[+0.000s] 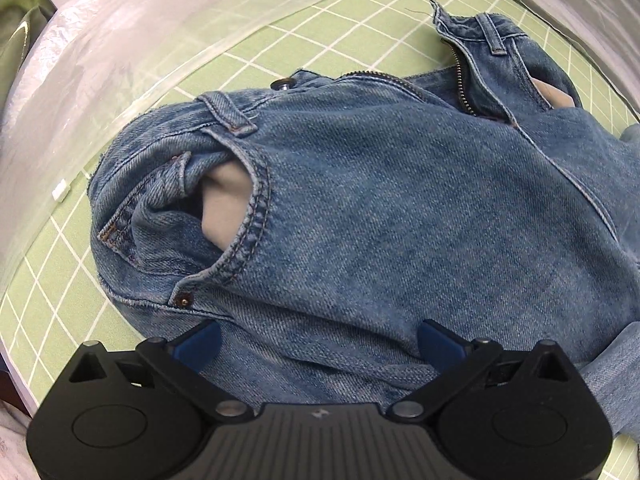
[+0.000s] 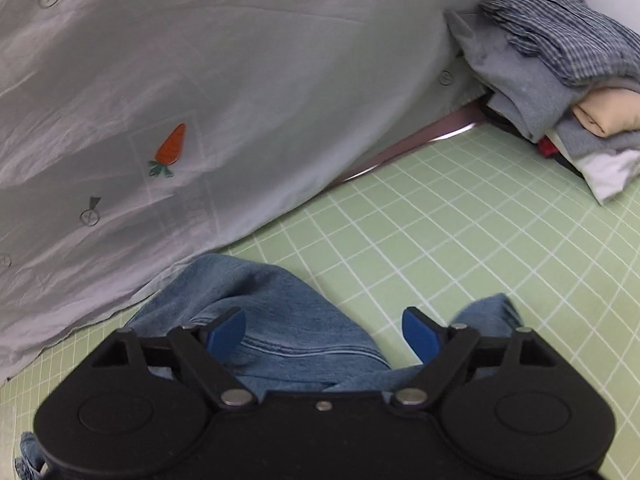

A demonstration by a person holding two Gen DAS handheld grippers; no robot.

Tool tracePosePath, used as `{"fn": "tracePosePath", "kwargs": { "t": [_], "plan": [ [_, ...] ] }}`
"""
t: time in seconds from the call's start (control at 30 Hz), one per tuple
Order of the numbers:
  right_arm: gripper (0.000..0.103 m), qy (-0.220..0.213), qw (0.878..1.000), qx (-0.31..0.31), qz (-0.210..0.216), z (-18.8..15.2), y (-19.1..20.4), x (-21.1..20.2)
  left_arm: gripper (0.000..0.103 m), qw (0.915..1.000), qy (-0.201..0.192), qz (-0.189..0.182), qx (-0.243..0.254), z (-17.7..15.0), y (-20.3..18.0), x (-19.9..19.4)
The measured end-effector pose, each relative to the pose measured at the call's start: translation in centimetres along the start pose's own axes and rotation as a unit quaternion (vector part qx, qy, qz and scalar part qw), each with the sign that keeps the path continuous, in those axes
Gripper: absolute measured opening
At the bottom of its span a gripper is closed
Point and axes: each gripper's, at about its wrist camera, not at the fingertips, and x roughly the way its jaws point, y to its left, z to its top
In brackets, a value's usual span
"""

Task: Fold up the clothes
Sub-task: 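Open both grippers and lay the jeans flat on the mat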

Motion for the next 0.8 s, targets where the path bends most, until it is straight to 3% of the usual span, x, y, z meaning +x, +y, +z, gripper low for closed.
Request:
{"fn": "tracePosePath", "kwargs": {
  "t": [0.13, 0.23, 0.33, 0.4, 0.47, 0.53, 0.7, 0.8],
  "plan": [
    [0.085, 0.004, 1.0, -0.014, 0.004, -0.4, 1.1, 0.6, 0.103, 1.0, 0.001, 0.0, 0.001, 0.0, -0.2, 0.0],
    [0.081, 0.028, 0.998, 0.005, -0.057, -1.2, 0.7, 1.7, 0.103, 1.0, 0.001, 0.0, 0.002, 0.1, -0.3, 0.0],
    [0.08, 0.049, 0.997, 0.029, -0.059, -1.9, -0.5, 1.9, 0.103, 1.0, 0.003, 0.0, 0.002, 0.1, -0.3, 0.0],
    [0.065, 0.052, 0.997, 0.034, -0.043, -2.2, -1.4, 1.6, 0.103, 1.0, 0.006, -0.001, 0.003, 0.2, -0.3, 0.0],
    [0.03, 0.052, 0.998, 0.037, -0.024, -2.5, -2.3, 1.2, 0.103, 1.0, 0.007, -0.001, 0.004, 0.3, -0.3, 0.0],
    [0.017, 0.042, 0.998, 0.036, -0.003, -2.6, -3.4, -0.1, 0.103, 0.9999, 0.008, -0.004, 0.008, 0.2, -0.3, -0.1],
    [0.012, 0.004, 0.999, 0.032, 0.006, -4.6, -6.4, -7.7, 0.103, 0.9993, 0.009, -0.034, 0.011, 0.0, 0.6, -0.6],
    [0.011, 0.026, 0.998, 0.045, -0.025, -7.9, -9.9, -11.1, 0.103, 0.9982, 0.004, -0.059, 0.003, -0.5, 1.6, -1.1]
  ]
}}
